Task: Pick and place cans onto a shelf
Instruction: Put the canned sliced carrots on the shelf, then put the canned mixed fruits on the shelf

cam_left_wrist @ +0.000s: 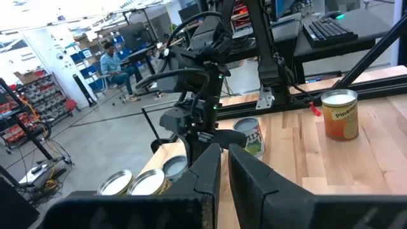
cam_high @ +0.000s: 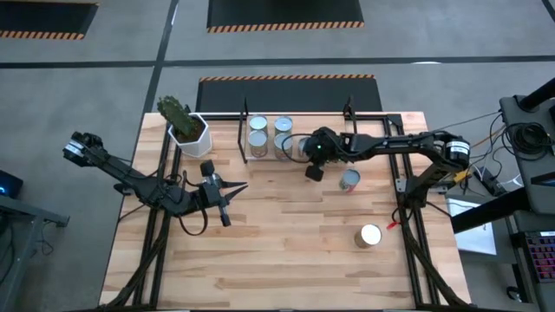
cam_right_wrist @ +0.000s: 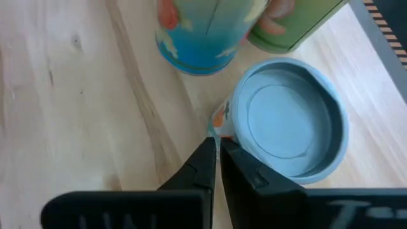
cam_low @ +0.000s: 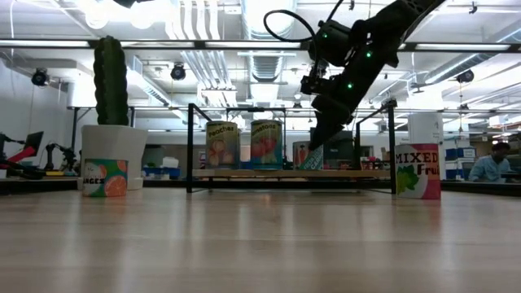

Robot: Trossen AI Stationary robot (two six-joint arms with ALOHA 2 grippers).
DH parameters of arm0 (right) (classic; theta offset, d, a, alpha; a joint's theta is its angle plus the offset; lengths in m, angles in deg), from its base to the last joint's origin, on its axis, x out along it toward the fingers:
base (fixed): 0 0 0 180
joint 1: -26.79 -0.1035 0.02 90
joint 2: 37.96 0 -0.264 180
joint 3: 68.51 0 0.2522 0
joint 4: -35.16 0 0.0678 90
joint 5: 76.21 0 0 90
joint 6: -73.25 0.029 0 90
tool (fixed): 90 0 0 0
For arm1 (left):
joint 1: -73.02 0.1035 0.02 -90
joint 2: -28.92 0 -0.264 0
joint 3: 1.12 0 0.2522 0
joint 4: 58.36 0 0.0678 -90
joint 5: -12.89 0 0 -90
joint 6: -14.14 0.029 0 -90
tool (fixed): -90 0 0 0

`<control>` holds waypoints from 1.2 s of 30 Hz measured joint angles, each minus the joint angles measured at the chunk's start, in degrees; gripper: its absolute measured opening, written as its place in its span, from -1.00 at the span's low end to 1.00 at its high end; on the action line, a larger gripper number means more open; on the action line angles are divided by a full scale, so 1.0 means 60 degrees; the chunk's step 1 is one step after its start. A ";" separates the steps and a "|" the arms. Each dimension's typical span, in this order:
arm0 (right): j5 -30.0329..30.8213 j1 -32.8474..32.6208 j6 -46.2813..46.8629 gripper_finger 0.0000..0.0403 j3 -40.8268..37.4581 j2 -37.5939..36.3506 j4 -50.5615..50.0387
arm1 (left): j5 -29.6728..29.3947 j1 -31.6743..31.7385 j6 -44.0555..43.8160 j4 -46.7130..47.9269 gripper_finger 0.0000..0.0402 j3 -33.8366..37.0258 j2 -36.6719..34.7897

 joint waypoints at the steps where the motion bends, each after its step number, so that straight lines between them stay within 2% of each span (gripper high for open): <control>1: -0.0005 0.0004 0.0000 -0.94 0.0005 0.0000 0.0006 | 0.0000 -0.0002 0.0000 0.0000 -0.93 0.0000 0.0000; 8: -0.0021 -0.0064 0.0064 -0.94 0.0013 -0.0186 -0.0112 | 0.0000 -0.0004 0.0004 0.0000 -0.93 0.0000 0.0000; 17: -0.0026 -0.1183 0.1253 -0.94 0.0358 -0.2101 -0.2399 | 0.0000 -0.0001 0.0004 0.0000 -0.93 0.0000 0.0000; 24: 0.0012 -0.2340 0.2776 -0.94 -0.0739 -0.3958 -0.3076 | 0.0001 -0.0001 -0.0155 -0.0001 -0.93 0.0000 0.0000; 27: 0.0415 -0.2723 0.3465 -0.94 -0.1332 -0.4593 -0.3444 | 0.0001 -0.0001 -0.0215 -0.0004 -0.93 0.0000 0.0000; 31: 0.0901 -0.2874 0.4383 -0.94 -0.1883 -0.5185 -0.4215 | 0.0004 -0.0001 -0.0251 0.0000 -0.93 0.0000 0.0000; 36: 0.1077 -0.2871 0.5072 -0.94 -0.1922 -0.5554 -0.5015 | 0.0001 -0.0004 -0.0249 -0.0001 -0.93 0.0000 0.0000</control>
